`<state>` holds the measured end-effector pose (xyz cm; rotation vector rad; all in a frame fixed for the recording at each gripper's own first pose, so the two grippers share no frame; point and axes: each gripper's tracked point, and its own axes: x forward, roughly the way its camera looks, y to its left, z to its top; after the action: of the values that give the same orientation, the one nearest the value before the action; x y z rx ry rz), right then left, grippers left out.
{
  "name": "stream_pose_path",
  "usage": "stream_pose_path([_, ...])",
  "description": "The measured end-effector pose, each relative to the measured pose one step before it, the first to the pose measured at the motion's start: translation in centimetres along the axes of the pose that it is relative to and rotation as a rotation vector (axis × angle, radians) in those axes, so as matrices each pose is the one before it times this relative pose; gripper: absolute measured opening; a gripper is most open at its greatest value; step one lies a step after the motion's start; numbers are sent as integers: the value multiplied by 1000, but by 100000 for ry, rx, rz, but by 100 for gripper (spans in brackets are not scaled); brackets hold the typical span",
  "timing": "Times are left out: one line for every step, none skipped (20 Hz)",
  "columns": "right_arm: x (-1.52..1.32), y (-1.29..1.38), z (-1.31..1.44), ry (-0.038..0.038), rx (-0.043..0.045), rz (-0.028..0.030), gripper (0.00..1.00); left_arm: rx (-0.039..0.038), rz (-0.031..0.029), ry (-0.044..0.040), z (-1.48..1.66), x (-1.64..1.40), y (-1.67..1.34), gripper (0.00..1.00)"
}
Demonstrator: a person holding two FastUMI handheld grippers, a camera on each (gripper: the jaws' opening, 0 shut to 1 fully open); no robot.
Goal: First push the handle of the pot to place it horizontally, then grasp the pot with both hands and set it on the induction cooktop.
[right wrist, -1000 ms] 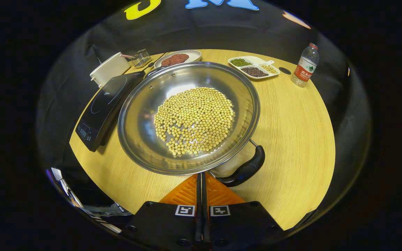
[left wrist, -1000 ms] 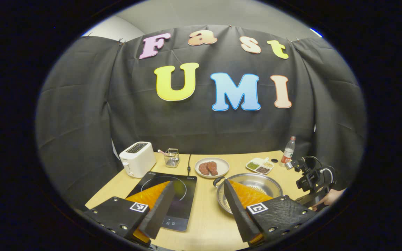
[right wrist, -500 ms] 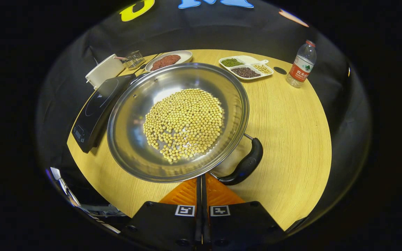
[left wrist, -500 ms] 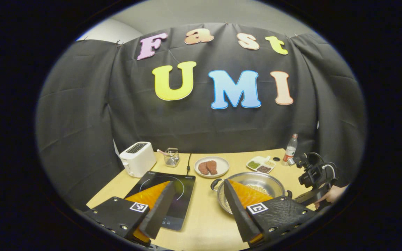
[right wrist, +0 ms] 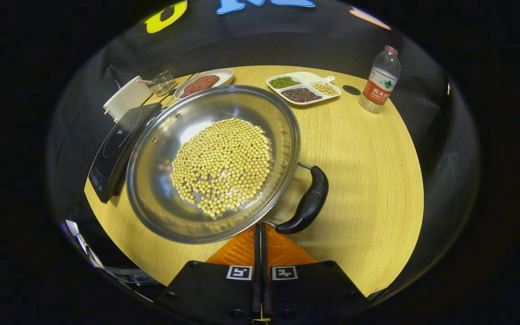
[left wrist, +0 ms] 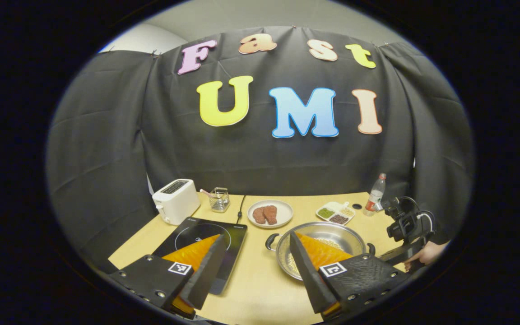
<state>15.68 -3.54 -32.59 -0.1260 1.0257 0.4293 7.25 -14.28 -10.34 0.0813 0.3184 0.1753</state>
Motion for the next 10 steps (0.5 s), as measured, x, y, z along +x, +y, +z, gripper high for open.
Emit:
stream_pose_path([42, -407, 195, -422, 824, -249, 0, 123, -27, 445, -93, -22, -285, 87])
stream_pose_path([113, -339, 173, -477, 320, -348, 2, 238, 17, 334, -87, 6, -208, 87])
stream_pose_path([6, -299, 231, -368, 252, -265, 2, 266, -37, 120, 100, 30, -164, 87])
stream_pose_path([113, -211, 167, -251, 398, 41, 2, 251, 30, 85, -28, -129, -137, 87])
stream_pose_path([105, -183, 239, -270, 411, 36, 2, 125, 200, 276, -11, -32, -97, 87])
stream_pose_path([121, -164, 197, -260, 163, 39, 2, -67, 274, 251, -42, 61, -97, 87])
stream_pose_path([94, -237, 275, -308, -147, -252, 2, -374, 329, 352, -63, -107, -58, 87])
stream_pose_path([144, -169, 222, -300, -195, -76, 0, -914, 341, 327, -120, -124, -63, 87])
stream_pose_path([113, -130, 280, -240, -55, 62, 2, -1140, 167, 133, -2, 6, -99, 87])
stream_pose_path([44, -127, 159, -189, 10, 112, 2, -737, 485, 94, -16, -136, 3, 87])
